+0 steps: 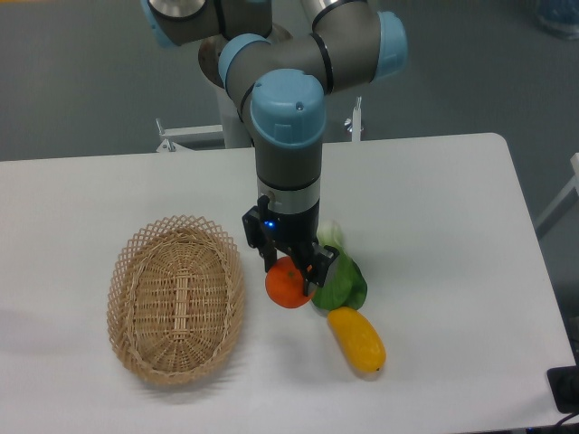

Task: Place the orange on the table
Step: 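Close the gripper around the orange beside the green pepper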

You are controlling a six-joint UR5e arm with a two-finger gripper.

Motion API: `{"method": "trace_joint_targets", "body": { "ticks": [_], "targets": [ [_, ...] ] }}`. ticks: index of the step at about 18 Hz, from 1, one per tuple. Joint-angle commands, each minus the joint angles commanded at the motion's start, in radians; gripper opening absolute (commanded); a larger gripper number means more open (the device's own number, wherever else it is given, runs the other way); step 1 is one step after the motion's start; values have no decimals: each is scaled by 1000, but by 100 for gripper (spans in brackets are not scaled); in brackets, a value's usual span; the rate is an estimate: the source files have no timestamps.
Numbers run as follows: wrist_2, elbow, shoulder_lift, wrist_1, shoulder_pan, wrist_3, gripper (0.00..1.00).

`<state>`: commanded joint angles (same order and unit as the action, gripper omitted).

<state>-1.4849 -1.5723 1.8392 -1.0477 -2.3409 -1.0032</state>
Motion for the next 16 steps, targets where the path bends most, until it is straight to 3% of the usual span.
{"method": "trace_joint_targets", "body": {
  "ticks": [10, 16],
  "targets": [
    [-2, -2, 2, 5, -6, 0, 66],
    [-8, 23, 61, 37, -8, 0, 66]
  ]
}}
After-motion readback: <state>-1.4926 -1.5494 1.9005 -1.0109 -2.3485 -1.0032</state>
